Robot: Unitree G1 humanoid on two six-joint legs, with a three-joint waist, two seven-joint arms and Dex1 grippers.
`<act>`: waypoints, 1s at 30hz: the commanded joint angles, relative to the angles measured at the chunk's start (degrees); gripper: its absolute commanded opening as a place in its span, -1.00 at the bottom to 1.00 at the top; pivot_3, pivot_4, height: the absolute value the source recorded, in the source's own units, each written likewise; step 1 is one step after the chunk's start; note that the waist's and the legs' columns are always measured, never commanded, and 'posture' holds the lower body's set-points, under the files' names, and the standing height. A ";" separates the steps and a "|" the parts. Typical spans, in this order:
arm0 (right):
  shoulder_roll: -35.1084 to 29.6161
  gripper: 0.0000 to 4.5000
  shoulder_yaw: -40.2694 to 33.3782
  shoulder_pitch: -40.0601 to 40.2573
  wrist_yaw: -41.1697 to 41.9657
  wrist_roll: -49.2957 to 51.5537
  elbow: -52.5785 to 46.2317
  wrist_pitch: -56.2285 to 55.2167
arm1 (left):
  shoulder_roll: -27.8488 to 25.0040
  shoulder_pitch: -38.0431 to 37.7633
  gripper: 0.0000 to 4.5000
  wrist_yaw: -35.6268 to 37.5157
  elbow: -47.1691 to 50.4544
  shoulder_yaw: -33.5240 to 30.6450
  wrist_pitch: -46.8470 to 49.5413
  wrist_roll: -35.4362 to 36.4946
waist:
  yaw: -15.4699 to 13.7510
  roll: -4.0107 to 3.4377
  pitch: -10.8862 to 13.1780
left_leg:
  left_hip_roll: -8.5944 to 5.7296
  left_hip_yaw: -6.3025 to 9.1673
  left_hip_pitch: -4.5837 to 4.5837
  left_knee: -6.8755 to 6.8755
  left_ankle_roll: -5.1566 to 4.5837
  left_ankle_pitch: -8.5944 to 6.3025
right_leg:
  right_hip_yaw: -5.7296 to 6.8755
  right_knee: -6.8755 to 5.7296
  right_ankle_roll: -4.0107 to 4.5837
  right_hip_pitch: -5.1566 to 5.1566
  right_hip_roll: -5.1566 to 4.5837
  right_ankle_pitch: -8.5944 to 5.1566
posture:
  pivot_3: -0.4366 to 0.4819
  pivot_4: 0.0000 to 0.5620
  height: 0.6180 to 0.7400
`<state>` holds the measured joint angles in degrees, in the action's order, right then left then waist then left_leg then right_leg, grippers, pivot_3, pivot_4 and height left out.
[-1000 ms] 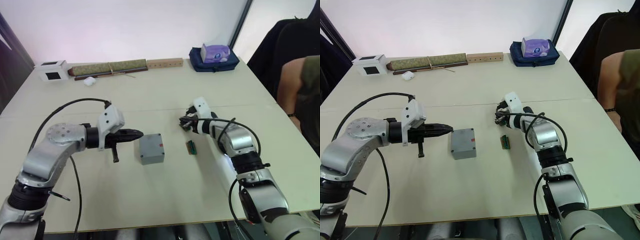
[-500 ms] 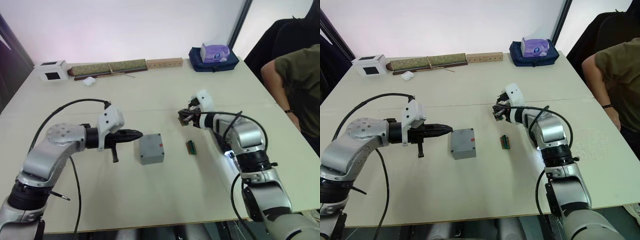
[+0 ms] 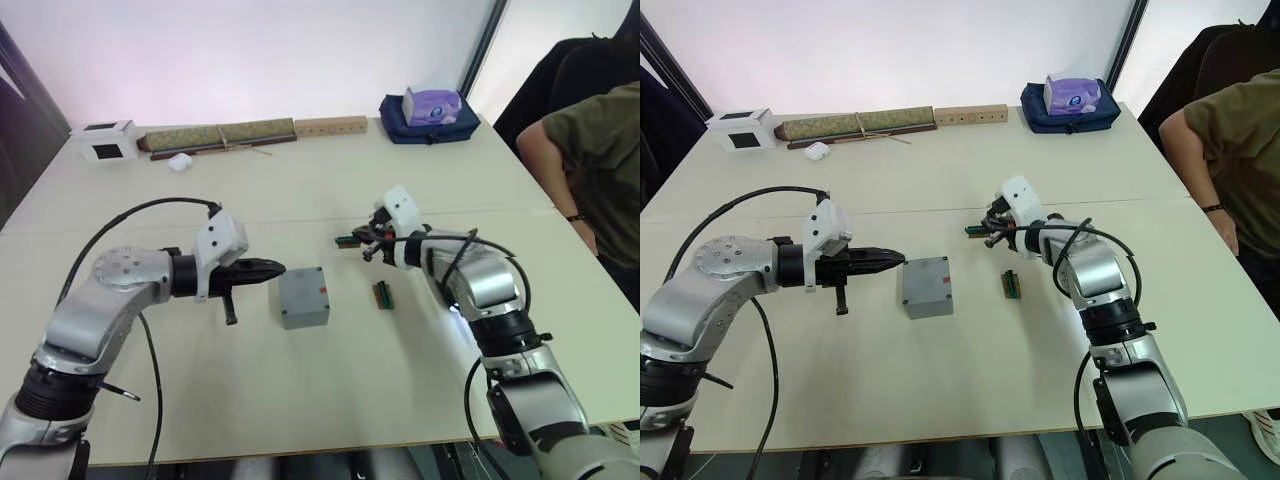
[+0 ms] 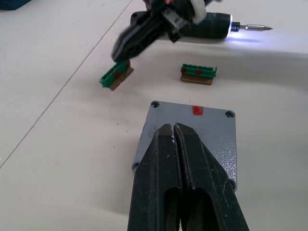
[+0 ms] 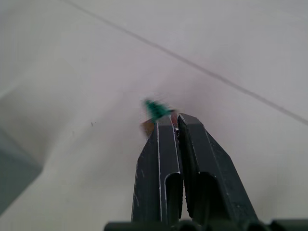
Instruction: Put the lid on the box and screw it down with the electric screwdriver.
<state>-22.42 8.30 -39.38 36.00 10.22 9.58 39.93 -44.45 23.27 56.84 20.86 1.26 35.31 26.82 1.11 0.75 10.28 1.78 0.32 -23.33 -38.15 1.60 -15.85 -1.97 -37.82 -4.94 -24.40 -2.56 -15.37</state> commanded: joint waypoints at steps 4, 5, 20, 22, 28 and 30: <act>-1.20 -0.98 1.03 -1.24 1.64 -2.28 1.38 -4.07 | -0.25 0.92 -1.00 -0.05 0.86 -0.93 -1.13 0.27 | 0.04 0.00 0.00 | 0.02 0.01 0.00 0.00 0.00 0.00 | 0.00 0.00 0.00 -0.01 0.02 0.00 | -0.05 -0.47 1.00; -1.46 -0.98 1.22 -1.25 1.81 -2.67 1.52 -4.45 | -0.24 0.93 -1.00 -0.06 0.80 -0.91 -1.20 0.22 | 0.04 0.00 0.00 | 0.01 0.01 0.00 0.00 0.00 0.00 | 0.00 0.00 0.00 -0.01 0.02 0.00 | -0.05 -0.47 1.00; -5.12 -0.98 -4.74 -3.25 7.82 7.43 -12.75 8.82 | -0.58 1.03 -1.00 0.32 0.52 -1.03 -1.77 0.18 | 0.07 -0.02 0.01 | 0.01 0.01 0.00 0.00 0.00 0.00 | 0.00 0.00 0.00 -0.01 0.01 0.00 | -0.05 -0.47 1.00; -4.73 -0.98 -4.84 -3.38 8.20 10.09 -17.60 11.91 | -0.87 0.93 -1.00 0.56 0.46 -1.35 -1.80 0.28 | 0.01 -0.02 0.01 | 0.02 0.03 0.01 0.00 0.00 0.00 | 0.00 -0.01 0.00 -0.01 0.04 0.00 | -0.05 -0.47 1.00; -0.76 -0.98 -2.85 -2.35 5.80 15.08 -26.79 18.36 | -1.55 0.12 -1.00 0.85 0.85 -2.16 -1.70 0.73 | -0.02 -0.01 0.01 | 0.03 0.04 0.00 0.00 0.00 0.00 | 0.00 -0.02 0.01 -0.01 0.04 0.00 | -0.05 -0.47 1.00; -0.26 -0.98 -1.95 -1.57 5.17 15.35 -27.84 18.82 | -1.68 -0.14 -1.00 0.83 0.95 -2.30 -1.72 0.79 | -0.02 -0.01 0.01 | 0.02 0.04 0.00 0.00 0.00 0.00 | 0.00 -0.02 0.01 -0.01 0.03 0.00 | -0.05 -0.47 1.00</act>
<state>-22.95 6.41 -41.01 41.74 24.53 -16.00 58.58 -45.50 23.21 57.40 20.63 0.86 34.45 26.89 1.08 0.74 10.28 1.80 0.36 -23.32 -38.15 1.60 -15.85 -1.96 -37.83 -4.93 -24.41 -2.53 -15.38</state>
